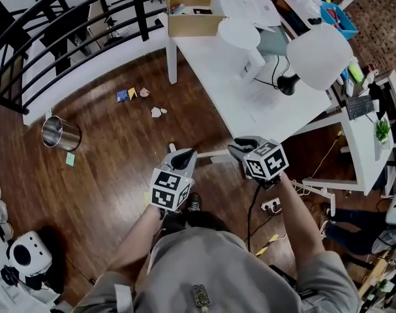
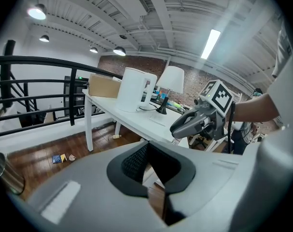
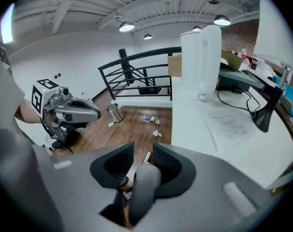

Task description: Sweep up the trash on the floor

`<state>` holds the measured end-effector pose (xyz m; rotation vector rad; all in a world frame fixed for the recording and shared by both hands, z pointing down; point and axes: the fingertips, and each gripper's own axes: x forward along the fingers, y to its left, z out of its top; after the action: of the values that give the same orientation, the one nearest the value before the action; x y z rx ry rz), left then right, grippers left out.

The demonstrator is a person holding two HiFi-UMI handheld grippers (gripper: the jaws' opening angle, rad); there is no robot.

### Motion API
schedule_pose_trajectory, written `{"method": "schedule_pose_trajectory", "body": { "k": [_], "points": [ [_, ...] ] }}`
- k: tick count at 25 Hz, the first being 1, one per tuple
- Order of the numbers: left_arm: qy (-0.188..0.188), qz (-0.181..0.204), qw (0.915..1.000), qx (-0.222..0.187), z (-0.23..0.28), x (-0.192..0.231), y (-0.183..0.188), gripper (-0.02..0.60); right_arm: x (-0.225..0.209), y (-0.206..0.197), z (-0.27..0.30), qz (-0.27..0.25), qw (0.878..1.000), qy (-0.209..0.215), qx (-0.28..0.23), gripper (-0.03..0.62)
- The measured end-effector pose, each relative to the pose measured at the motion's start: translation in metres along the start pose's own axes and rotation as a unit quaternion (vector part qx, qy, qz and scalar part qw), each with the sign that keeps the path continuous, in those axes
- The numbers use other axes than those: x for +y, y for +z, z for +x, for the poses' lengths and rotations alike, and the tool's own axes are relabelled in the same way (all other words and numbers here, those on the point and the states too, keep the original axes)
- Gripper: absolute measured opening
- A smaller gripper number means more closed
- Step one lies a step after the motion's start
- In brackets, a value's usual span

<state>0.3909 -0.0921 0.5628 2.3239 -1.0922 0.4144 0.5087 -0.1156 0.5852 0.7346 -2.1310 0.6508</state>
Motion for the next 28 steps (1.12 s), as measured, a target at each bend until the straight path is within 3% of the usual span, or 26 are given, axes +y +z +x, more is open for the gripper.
{"method": "schedule_pose_trajectory", "body": {
  "k": [8, 20, 28],
  "points": [
    [-0.023, 0.004, 0.9996, 0.018, -0.011, -0.017, -0.025, 0.006, 0.031, -0.038, -0.007, 0.036, 0.999, -0.024, 0.008, 0.118],
    [-0.039, 0.007, 0.9988, 0.029, -0.034, -0.035, -0.055, 0.006, 0.06, -0.1, -0.016, 0.052, 0.993, -0.068, 0.08, 0.104],
    [-0.04, 0.009, 0.9986, 0.035, -0.046, -0.045, -0.073, 0.006, 0.072, -0.114, -0.021, 0.056, 0.992, -0.086, 0.066, 0.097]
  ]
}}
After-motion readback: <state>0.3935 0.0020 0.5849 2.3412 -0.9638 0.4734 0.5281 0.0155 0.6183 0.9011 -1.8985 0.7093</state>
